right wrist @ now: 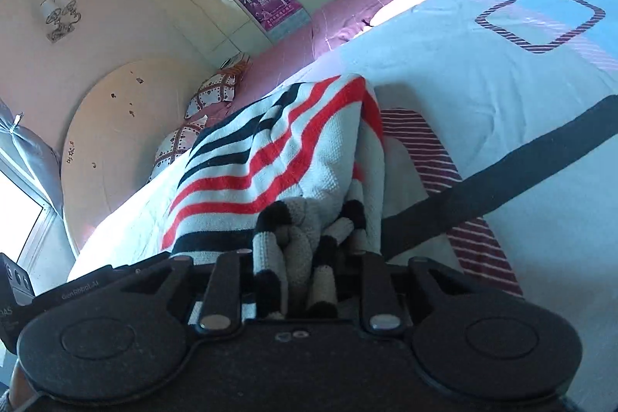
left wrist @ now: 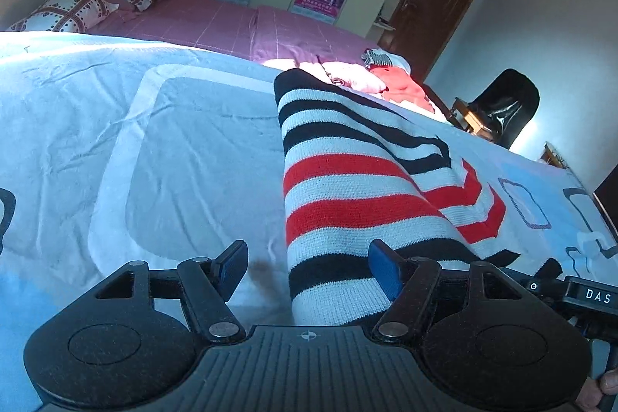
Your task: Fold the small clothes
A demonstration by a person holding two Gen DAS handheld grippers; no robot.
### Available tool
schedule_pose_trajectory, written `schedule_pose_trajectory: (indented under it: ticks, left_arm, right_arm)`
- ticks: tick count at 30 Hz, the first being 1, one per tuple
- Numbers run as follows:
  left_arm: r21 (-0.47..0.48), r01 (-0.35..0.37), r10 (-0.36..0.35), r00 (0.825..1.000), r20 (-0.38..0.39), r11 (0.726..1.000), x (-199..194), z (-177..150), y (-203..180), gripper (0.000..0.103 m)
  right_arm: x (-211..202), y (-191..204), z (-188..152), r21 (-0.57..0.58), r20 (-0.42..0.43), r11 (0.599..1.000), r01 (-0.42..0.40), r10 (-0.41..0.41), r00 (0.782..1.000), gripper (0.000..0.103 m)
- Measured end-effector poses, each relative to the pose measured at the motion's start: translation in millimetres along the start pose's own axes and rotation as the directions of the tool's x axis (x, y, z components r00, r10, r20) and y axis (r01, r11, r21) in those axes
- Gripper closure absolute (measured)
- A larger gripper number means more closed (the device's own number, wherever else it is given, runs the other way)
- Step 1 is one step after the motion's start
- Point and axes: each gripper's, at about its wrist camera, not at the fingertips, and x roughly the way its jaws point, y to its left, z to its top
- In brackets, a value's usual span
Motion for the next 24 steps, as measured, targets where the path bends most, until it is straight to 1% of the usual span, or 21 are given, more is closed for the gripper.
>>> schedule_pose_trajectory:
  ticks: [3,5,6,7,8,10,11,12,13,15,16,17,18,20,21,23,24]
  left_arm:
    - [0.001,0.001,-0.001,1.0,0.002,1.0,-4,0,1,0.033]
    - [0.032,-0.013,0.013,1.0,0.007,0.999,-4,-2,-1,0.033]
    - [0.045,-0.024,0.024,1.0,0.004,0.999,-1,-2,-1,0.031]
    - [0.045,-0.036,0.036,0.999,0.002,0.998,1,-2,-1,0.026]
    - [0.046,-0.044,0.044,0.999,0.0,0.998,3,-2,-1,0.025]
    - [0.029,-0.042,0.042,0.999,0.001,0.999,-2,0,-1,0.025]
    - [0.03,-0.03,0.029,0.999,0.017,0.999,-10,1,-1,0.026]
    - [0.037,-0.016,0.015,0.999,0.032,0.999,-18,0,-2,0.026]
    - [0.04,0.006,-0.008,0.999,0.044,0.999,-27,-3,-1,0.026]
    - [0.019,0.063,-0.064,0.997,0.036,0.998,-37,-9,2,0.026]
    - [0.011,0.084,-0.085,0.996,0.019,0.996,-36,-13,3,0.025]
    - [0.008,0.095,-0.095,0.995,0.011,0.995,-34,-17,4,0.025]
    - [0.004,0.099,-0.099,0.995,0.002,0.995,-32,-21,5,0.025]
    - [-0.013,0.094,-0.094,0.995,-0.025,0.996,-29,-23,6,0.025]
    - [-0.007,0.088,-0.088,0.996,-0.024,0.996,-31,-23,4,0.026]
    - [0.052,0.065,-0.063,0.997,-0.036,0.997,-37,-24,-3,0.026]
    - [0.072,0.057,-0.052,0.997,-0.063,0.996,-36,-25,-5,0.027]
  right_arm:
    - [-1,1,-1,-0.008,0.005,1.0,-0.005,0.005,1.0,0.08]
    - [-10,2,-2,-0.023,0.015,1.0,-0.021,0.021,1.0,0.08]
    - [-10,2,-3,-0.043,0.012,0.999,-0.013,0.014,1.0,0.079]
    - [-6,2,-4,-0.05,-0.007,0.999,0.007,-0.008,1.0,0.08]
    - [0,-1,-4,-0.029,-0.02,1.0,0.008,-0.009,1.0,0.08]
    - [-3,-4,1,0.029,-0.024,0.999,-0.018,0.019,1.0,0.072]
    - [-6,-4,4,0.056,-0.026,0.998,-0.025,0.026,0.999,0.069]
    - [-11,-3,6,0.07,-0.025,0.997,-0.027,0.029,0.999,0.061]
    - [-18,-3,6,0.077,-0.022,0.997,-0.032,0.034,0.999,0.052]
    - [-30,-4,3,0.112,-0.015,0.993,-0.044,0.046,0.999,0.044]
    - [-31,-7,0,0.143,-0.031,0.988,-0.053,0.058,0.998,0.046]
    - [-28,-9,-3,0.171,-0.058,0.984,-0.054,0.064,0.996,0.052]
    - [-25,-9,-6,0.168,-0.068,0.984,-0.058,0.071,0.995,0.086]
    - [-20,-5,-11,0.123,-0.083,0.992,-0.033,0.043,0.996,0.087]
    - [-23,-4,-12,0.121,-0.073,0.992,-0.036,0.045,0.996,0.087]
    - [-31,-1,-12,0.105,-0.041,0.993,-0.062,0.067,0.997,0.087]
    - [-32,-1,-13,0.091,-0.046,0.994,-0.064,0.068,0.997,0.087]
